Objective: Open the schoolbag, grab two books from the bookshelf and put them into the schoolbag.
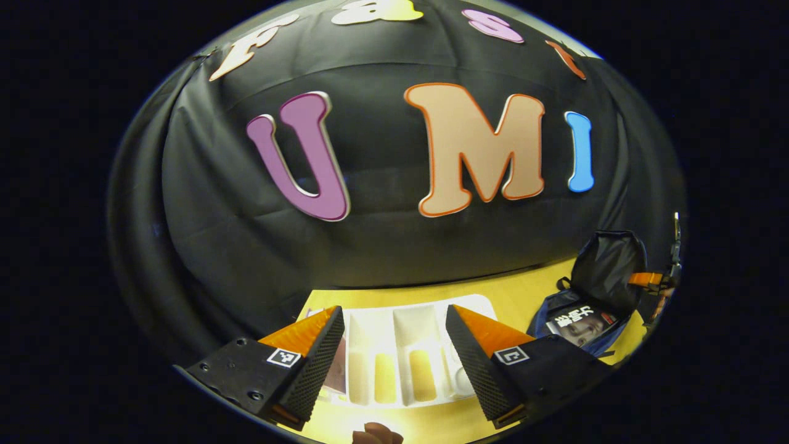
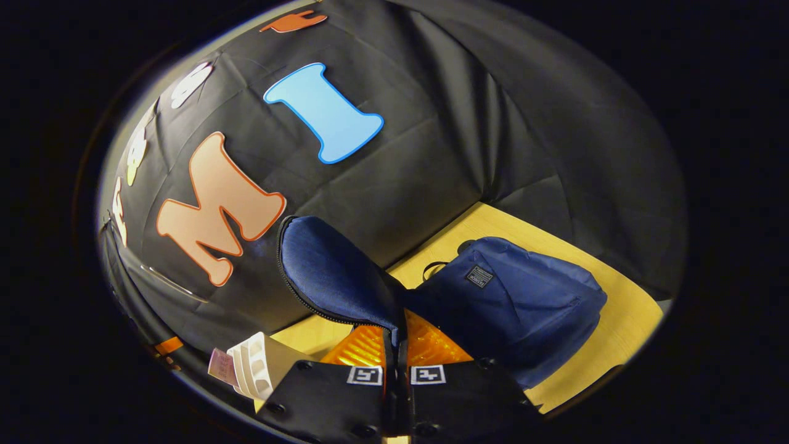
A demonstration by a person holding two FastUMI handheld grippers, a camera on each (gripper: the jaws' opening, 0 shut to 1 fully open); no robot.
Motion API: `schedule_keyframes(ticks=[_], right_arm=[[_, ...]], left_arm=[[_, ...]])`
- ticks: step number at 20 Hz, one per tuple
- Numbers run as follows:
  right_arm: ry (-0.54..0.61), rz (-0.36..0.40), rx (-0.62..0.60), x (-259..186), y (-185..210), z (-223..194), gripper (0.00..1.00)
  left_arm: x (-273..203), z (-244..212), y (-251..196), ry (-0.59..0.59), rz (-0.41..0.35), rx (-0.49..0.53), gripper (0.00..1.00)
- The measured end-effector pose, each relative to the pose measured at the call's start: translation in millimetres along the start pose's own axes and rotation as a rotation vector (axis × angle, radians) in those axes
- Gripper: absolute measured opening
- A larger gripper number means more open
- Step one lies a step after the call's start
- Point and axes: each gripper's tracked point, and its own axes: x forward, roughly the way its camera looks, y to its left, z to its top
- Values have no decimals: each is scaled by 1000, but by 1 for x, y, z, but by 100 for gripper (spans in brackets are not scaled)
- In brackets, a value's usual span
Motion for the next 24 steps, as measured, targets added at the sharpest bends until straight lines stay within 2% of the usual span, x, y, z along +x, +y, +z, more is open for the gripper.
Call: schedule_keyframes(ticks=[2, 6, 10, 12, 16, 17, 18, 23, 24], right_arm=[[-5, -4, 2, 1, 0, 1, 0], [-11, -11, 5, 1, -1, 3, 3], [-14, -17, 3, 4, 0, 5, 0], [-16, -20, 3, 4, 0, 6, 3], [-16, -27, 4, 4, -1, 7, 0], [-15, -28, 4, 4, -1, 7, 0], [-14, -30, 3, 4, -1, 7, 3], [-14, -35, 6, 4, -2, 8, 0], [-12, -35, 9, 4, -2, 8, 3]], left_arm=[[7, -6, 18, 22, 12, -26, 98], [23, -17, 56, 47, 61, -54, 98], [46, -41, 84, 126, 82, -60, 97], [57, -55, 87, 175, 86, -53, 98], [81, -84, 94, 267, 65, -88, 98], [84, -90, 97, 296, 62, -101, 94], [84, -95, 98, 315, 63, -114, 98], [90, -113, 99, 403, 58, -126, 95], [93, -117, 98, 421, 57, -125, 95]])
